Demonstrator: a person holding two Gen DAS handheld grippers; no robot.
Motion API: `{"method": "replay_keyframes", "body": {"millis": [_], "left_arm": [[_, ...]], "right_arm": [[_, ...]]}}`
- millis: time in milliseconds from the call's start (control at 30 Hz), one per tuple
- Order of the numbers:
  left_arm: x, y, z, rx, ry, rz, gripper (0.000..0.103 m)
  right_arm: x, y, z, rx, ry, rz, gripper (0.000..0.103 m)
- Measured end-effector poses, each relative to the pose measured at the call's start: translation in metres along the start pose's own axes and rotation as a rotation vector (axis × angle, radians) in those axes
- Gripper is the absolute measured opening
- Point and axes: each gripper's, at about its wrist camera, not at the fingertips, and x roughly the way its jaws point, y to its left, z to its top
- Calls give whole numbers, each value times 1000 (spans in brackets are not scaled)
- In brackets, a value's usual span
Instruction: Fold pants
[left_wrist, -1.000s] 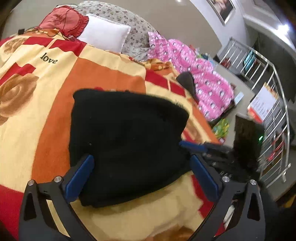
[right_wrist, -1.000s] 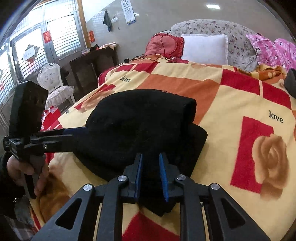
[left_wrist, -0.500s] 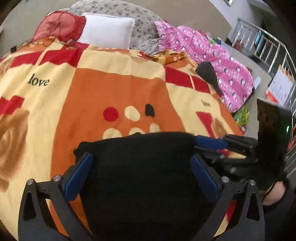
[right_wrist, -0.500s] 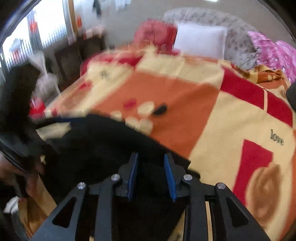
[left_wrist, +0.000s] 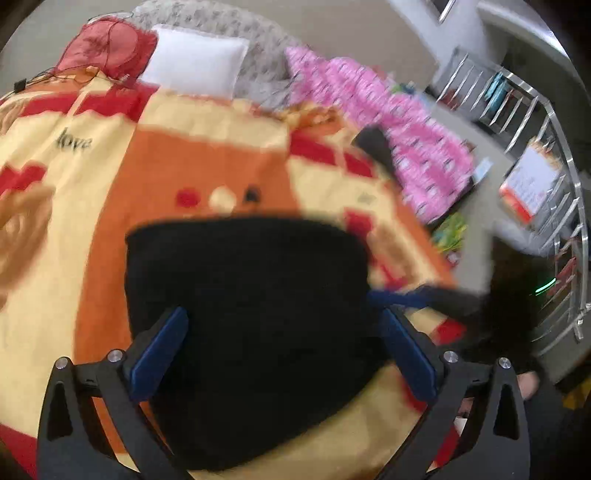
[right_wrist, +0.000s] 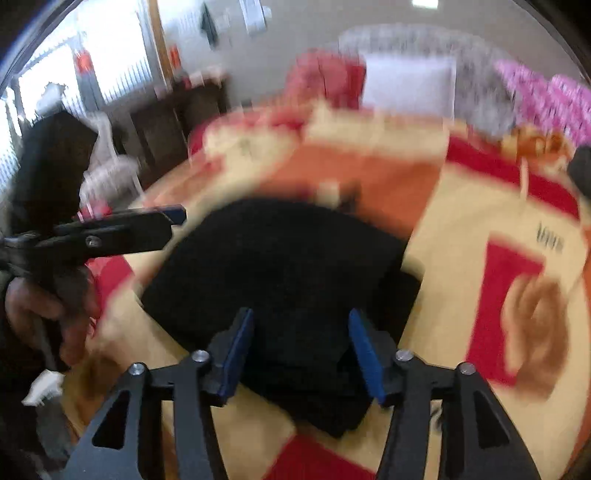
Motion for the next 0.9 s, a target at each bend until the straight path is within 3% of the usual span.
{"method": "replay_keyframes", "body": {"millis": [100,167,200,267,333,400,500,700,900], "left_arm": [[-14,1,5,-31,-36,-32,103],[-29,12,11,-97,-85,-52,103],[-34,19,12,-126,-112,-43,103],[-36,37,11,-203,-130,-40,103],[-18,51,9,-290,-56,-65,103],[-3,54,4,-308,-3,-85,103],[6,43,4,-262,11,-57,103],[6,32,-2,-235,-29,16,103],[13,19,-6,-158,-54,139,103]], "right_arm": [[-18,-14,7,97,-33,-12,62],[-36,-30,7,170,-98,-26,98],[-38,-40,6,219,-104,-15,103],[-32,-61,1,339,-69,60,102],[-14,-69,-3,391,-7,125,98],[6,-71,-5,391,61,162,84],[13,-68,-5,375,21,203,72],[9,-64,-15,325,-65,238,72],[8,-67,-17,327,-73,242,73]]}}
